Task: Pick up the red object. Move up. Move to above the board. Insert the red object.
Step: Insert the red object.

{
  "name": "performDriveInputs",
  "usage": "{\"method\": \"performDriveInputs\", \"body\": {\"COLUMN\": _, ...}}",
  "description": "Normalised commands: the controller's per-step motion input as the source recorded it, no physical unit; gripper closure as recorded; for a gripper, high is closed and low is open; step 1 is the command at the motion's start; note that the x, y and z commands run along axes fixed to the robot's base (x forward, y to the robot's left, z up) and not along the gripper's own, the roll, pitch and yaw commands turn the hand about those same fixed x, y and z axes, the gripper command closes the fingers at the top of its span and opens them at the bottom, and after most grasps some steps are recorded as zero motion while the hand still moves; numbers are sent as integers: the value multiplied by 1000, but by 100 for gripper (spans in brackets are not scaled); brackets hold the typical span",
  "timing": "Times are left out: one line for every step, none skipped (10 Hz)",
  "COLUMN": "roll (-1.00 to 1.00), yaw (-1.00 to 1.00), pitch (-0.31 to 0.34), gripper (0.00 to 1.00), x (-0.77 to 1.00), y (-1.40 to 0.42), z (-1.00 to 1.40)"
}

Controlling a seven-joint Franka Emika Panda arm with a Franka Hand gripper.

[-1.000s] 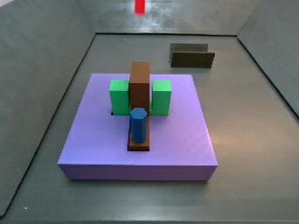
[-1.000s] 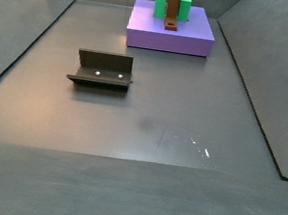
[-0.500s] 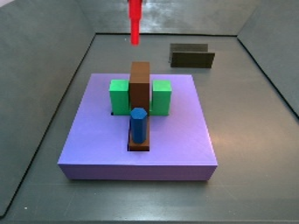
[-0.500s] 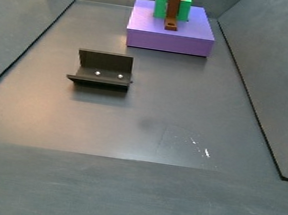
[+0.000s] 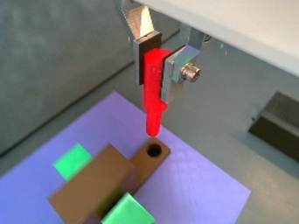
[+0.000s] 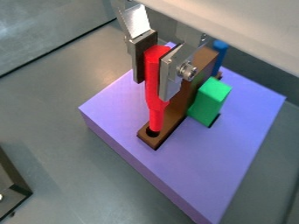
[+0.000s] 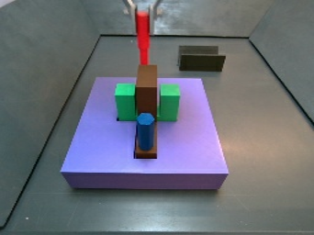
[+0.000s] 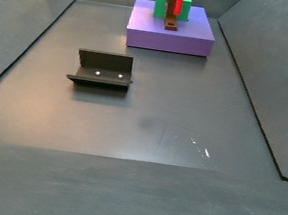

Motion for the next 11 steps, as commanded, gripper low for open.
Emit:
{"method": "performDriveInputs", "body": {"roll": 361, "yaw": 0, "pitch": 0, "gripper": 100, "x": 234, "y": -77, "z": -523}}
{"method": "performDriveInputs", "body": {"roll": 286, "yaw": 0, "pitch": 0, "gripper": 100, "x": 89, "y": -54, "z": -280}}
{"method": "performDriveInputs", "body": {"roll": 267, "yaw": 0, "pitch": 0, "gripper": 100, "x": 191, "y": -89, "z": -154}}
{"method": "performDriveInputs", "body": {"roll": 209, "yaw": 0, "pitch": 0, "gripper": 100, "x": 0, "y": 0, "z": -209}}
{"method": "performDriveInputs", "body": {"roll": 110, "yaw": -71, "pitch": 0, "gripper": 100, "x": -331, "y": 0, "z": -177}}
{"method": "performDriveInputs", "body": {"roll": 49, "yaw": -26, "pitch": 0, "gripper": 100, "x": -200, "y": -37, "z": -97}}
{"method": "performDriveInputs", "body": {"roll": 80, "yaw": 0, "pitch": 0, "gripper": 100, "x": -269, "y": -160, "z": 0}}
{"method": "performDriveInputs", "body": {"roll": 61, "yaw": -40, "pitch": 0, "gripper": 100, "x": -31, "y": -194, "z": -34}}
{"method": "performDriveInputs", "body": {"roll": 79, "yaw": -60, "pitch": 0, "gripper": 100, "x": 97, "y": -174, "z": -46}}
{"method": "performDriveInputs", "body": {"roll": 154, "yaw": -9, "pitch": 16, "gripper": 100, "x": 186, "y": -66, "z": -203}}
{"method": "performDriveInputs", "body": {"roll": 180, "yaw": 0, "pitch": 11, "gripper": 100, "x": 69, "y": 11, "z": -320}}
